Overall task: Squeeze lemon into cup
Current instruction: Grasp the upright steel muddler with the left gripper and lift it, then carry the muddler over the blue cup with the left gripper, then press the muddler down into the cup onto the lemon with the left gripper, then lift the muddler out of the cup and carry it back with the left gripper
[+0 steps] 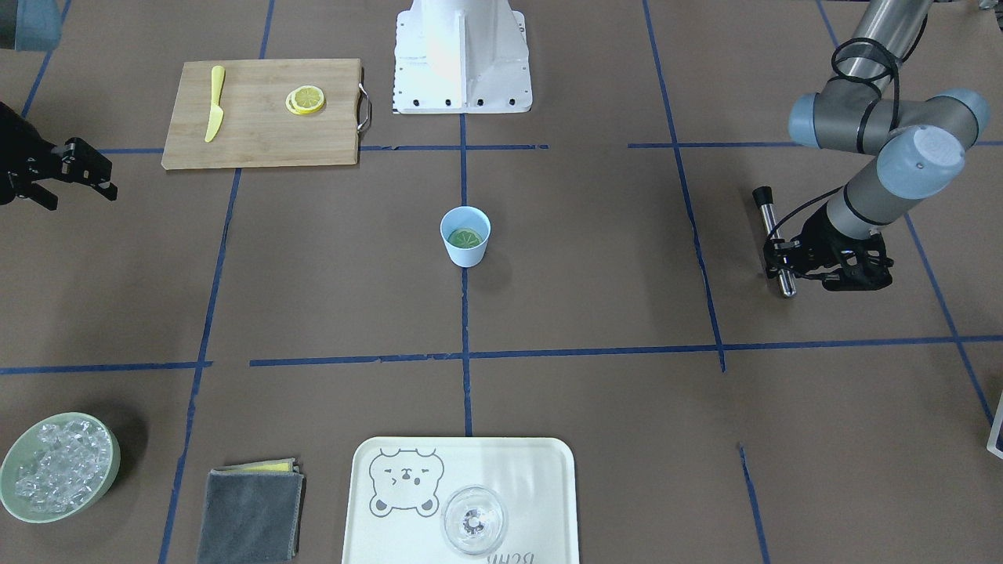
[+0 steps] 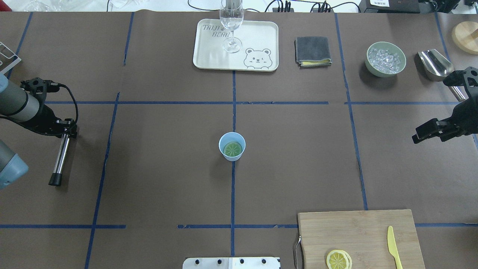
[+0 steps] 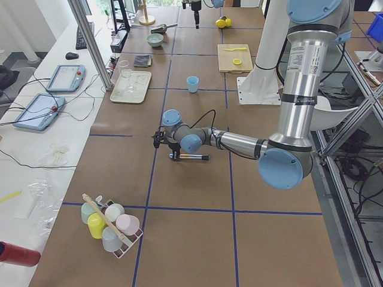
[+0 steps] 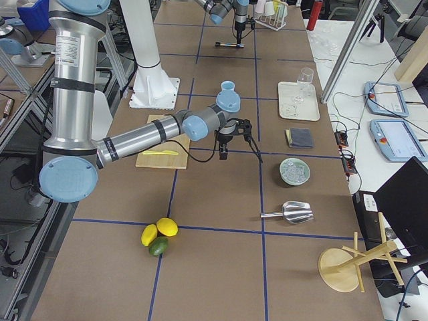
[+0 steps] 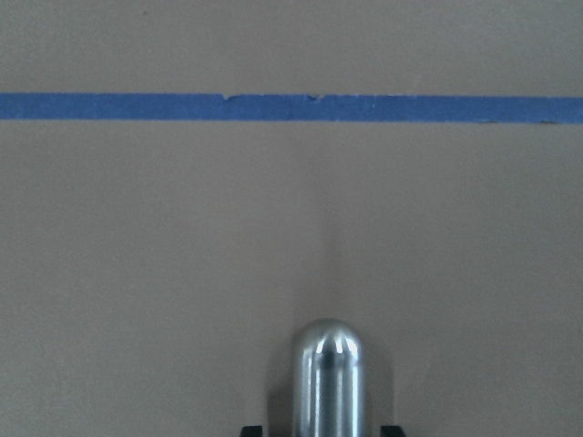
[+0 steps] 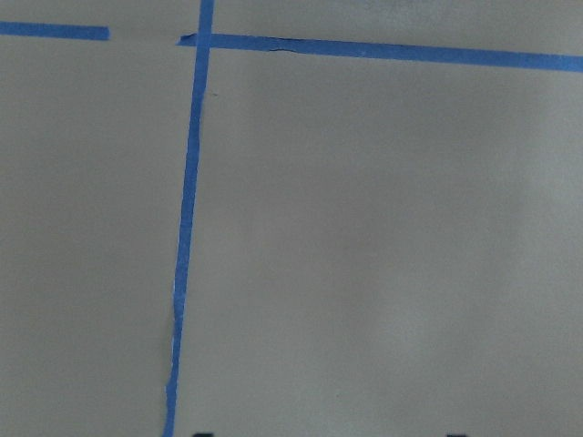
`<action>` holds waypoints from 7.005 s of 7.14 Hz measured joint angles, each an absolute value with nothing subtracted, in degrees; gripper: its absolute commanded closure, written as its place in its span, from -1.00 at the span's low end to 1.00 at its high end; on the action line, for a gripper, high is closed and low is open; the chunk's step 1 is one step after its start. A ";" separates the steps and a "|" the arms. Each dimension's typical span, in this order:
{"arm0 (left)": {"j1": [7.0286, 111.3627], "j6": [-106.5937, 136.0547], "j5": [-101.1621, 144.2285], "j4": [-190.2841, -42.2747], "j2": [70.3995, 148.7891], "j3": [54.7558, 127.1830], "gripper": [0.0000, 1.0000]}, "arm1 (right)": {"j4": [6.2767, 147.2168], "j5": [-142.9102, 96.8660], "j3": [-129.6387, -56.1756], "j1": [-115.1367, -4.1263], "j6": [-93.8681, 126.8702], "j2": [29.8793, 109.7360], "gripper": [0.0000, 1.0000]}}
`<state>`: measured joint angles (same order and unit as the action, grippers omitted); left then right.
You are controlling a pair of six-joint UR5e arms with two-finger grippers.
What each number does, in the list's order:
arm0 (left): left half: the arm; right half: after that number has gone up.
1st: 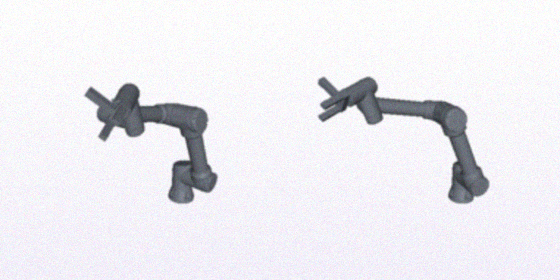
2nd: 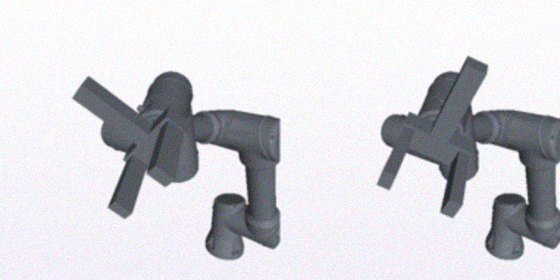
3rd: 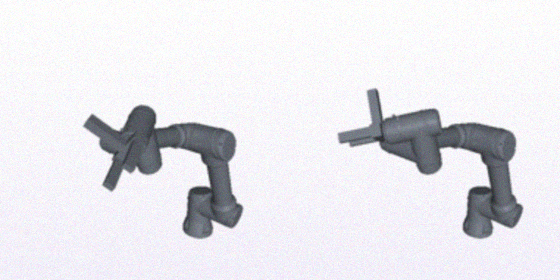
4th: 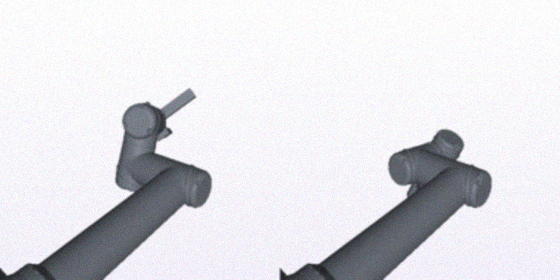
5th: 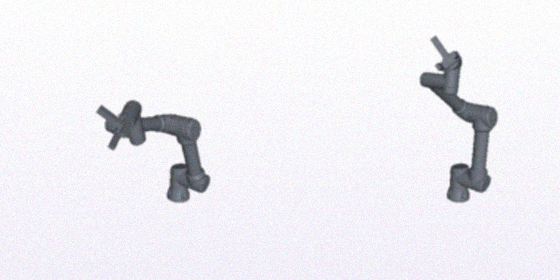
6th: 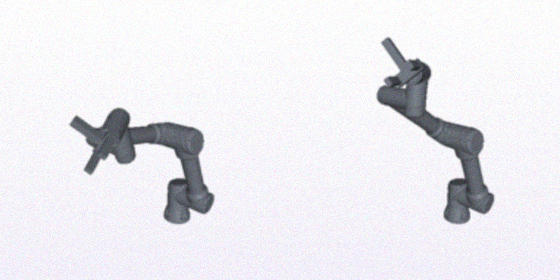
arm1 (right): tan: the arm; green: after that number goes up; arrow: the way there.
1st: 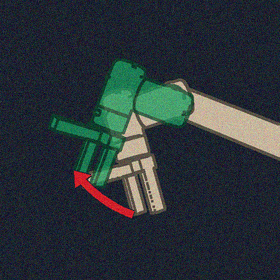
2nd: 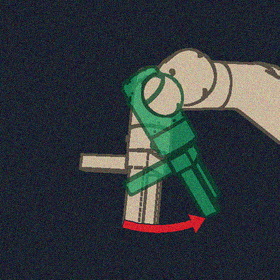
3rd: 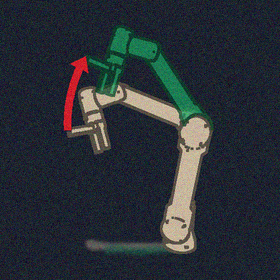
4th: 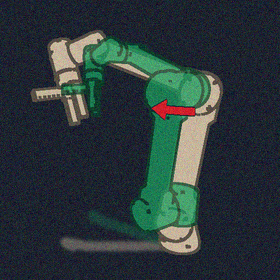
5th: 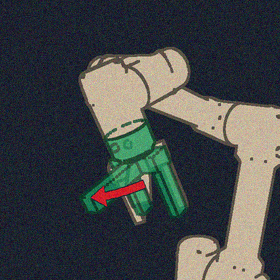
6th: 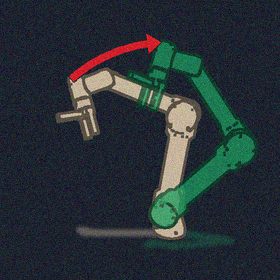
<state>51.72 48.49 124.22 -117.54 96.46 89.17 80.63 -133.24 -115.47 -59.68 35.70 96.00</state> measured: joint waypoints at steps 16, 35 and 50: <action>28.56 40.94 76.57 -114.80 121.38 111.43 1.00 | 80.51 -134.59 -116.07 -60.65 35.86 95.89 -0.79; 14.37 38.36 49.94 -158.54 123.72 89.36 1.00 | 80.77 -137.29 -116.82 -62.05 36.12 95.96 -0.78; 24.26 31.79 68.76 -131.40 126.44 105.94 1.00 | 80.87 -137.29 -117.10 -62.14 36.12 96.38 -0.78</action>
